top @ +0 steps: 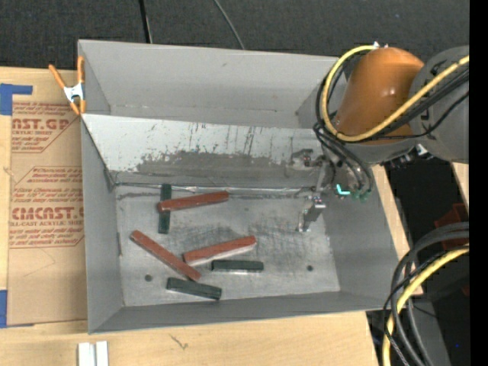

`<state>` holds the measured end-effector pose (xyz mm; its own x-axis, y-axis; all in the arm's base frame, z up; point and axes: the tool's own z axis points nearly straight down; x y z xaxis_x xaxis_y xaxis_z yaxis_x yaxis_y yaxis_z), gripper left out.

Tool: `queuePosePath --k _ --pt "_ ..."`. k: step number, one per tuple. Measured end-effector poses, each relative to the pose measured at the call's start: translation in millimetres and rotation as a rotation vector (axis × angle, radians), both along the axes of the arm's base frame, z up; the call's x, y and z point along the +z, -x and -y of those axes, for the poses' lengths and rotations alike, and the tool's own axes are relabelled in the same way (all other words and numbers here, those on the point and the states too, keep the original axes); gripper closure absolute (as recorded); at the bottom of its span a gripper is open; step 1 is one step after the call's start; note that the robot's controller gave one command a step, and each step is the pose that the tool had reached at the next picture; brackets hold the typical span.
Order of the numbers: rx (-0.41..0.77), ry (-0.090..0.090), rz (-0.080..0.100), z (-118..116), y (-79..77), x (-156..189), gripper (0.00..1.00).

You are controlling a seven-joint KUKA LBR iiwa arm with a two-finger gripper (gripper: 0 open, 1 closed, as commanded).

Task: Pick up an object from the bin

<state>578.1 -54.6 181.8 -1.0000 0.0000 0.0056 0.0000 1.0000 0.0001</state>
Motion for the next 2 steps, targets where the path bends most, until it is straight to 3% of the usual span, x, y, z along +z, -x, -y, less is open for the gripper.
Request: queuePosePath --k 1,2 --pt "0.001 0.001 0.008 0 -1.8 4 0.0" --pt "0.033 0.001 0.013 -16 15.3 -53 0.0"
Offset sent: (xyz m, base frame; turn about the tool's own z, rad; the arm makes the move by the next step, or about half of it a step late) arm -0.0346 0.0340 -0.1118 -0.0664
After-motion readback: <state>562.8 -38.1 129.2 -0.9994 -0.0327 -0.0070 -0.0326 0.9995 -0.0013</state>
